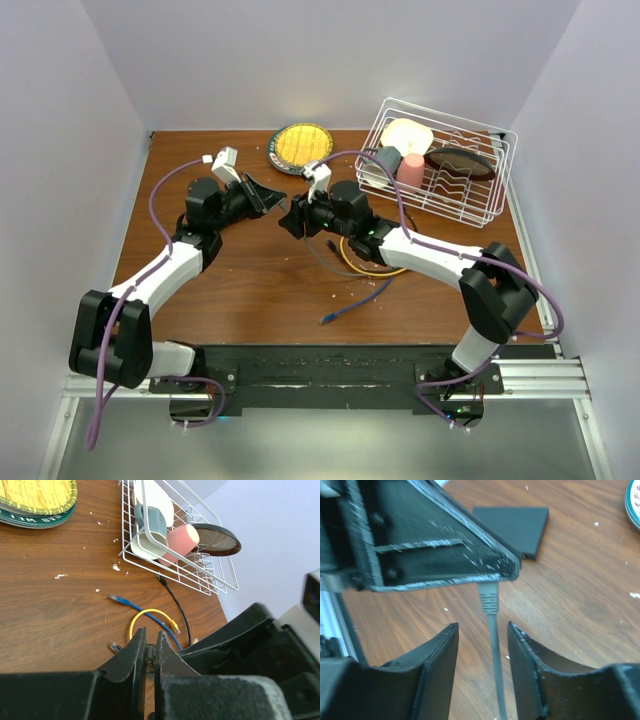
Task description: Insert the plug into the switch port
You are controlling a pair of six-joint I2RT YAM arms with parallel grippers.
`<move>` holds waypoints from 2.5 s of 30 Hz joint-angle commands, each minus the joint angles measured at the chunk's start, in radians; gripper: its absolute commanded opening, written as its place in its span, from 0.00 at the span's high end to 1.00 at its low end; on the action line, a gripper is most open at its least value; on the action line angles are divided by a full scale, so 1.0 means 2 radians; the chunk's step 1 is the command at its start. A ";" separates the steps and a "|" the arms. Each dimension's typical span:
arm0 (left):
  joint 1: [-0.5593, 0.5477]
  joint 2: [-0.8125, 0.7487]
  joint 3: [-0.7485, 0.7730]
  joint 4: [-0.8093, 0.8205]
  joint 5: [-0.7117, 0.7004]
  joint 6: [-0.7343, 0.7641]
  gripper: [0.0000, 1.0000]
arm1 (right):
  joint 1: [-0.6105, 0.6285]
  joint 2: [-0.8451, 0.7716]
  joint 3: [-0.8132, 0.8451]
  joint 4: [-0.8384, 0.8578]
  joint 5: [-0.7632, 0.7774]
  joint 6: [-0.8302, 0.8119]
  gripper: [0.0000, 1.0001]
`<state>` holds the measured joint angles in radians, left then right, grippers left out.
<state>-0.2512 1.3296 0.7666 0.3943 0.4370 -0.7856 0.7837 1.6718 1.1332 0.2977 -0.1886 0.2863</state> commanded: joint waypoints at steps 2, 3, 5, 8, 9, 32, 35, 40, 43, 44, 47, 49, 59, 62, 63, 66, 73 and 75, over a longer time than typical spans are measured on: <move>-0.002 -0.013 0.018 0.010 -0.001 -0.007 1.00 | 0.002 0.002 0.015 0.014 0.034 -0.001 0.61; -0.002 -0.013 0.019 0.010 0.000 -0.006 1.00 | 0.002 0.001 0.014 0.019 0.033 0.004 0.62; -0.002 -0.013 0.016 0.010 0.000 -0.006 1.00 | 0.003 0.000 0.013 0.020 0.035 0.006 0.62; -0.002 -0.011 0.014 0.011 0.002 -0.006 1.00 | 0.004 -0.007 0.009 0.019 0.045 0.006 0.60; -0.002 -0.010 0.013 0.011 0.001 -0.006 1.00 | 0.004 -0.008 0.009 0.020 0.048 0.006 0.60; -0.003 0.007 0.003 0.022 0.009 -0.011 1.00 | 0.004 0.000 0.013 0.031 0.093 0.028 1.00; -0.002 0.008 0.000 0.022 0.011 -0.007 0.98 | 0.004 -0.004 0.008 0.034 0.094 0.025 1.00; 0.001 -0.014 0.007 -0.016 -0.021 0.013 0.29 | 0.005 -0.023 -0.019 0.037 0.074 0.000 1.00; 0.004 -0.047 0.003 -0.044 -0.082 0.019 0.00 | 0.004 -0.043 -0.045 0.045 0.048 -0.020 1.00; 0.004 -0.055 0.001 -0.050 -0.115 0.022 0.00 | 0.004 -0.048 -0.051 0.049 0.042 -0.030 1.00; 0.007 -0.073 0.001 -0.061 -0.152 0.038 0.00 | 0.004 -0.062 -0.073 0.051 0.019 -0.044 1.00; 0.009 -0.073 0.003 -0.073 -0.165 0.044 0.00 | 0.004 -0.067 -0.082 0.051 0.005 -0.047 1.00; 0.021 -0.002 0.070 -0.123 -0.215 0.083 0.01 | 0.004 -0.068 -0.095 0.038 -0.006 -0.051 1.00; 0.022 0.050 0.136 -0.188 -0.270 0.116 0.01 | 0.004 -0.066 -0.093 0.028 -0.005 -0.047 1.00; 0.022 0.064 0.155 -0.217 -0.288 0.124 0.01 | 0.004 -0.067 -0.096 0.028 -0.003 -0.046 1.00; 0.022 0.120 0.222 -0.291 -0.364 0.154 0.01 | 0.004 -0.070 -0.106 0.033 -0.002 -0.038 1.00; 0.030 0.269 0.361 -0.406 -0.455 0.211 0.00 | 0.004 -0.065 -0.115 0.028 -0.014 -0.027 1.00; 0.034 0.288 0.374 -0.416 -0.475 0.213 0.00 | 0.004 -0.071 -0.121 0.024 -0.015 -0.026 1.00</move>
<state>-0.2028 1.8236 1.4261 -0.2897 -0.3454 -0.4294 0.7918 1.5635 0.9073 0.3481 -0.1883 0.2226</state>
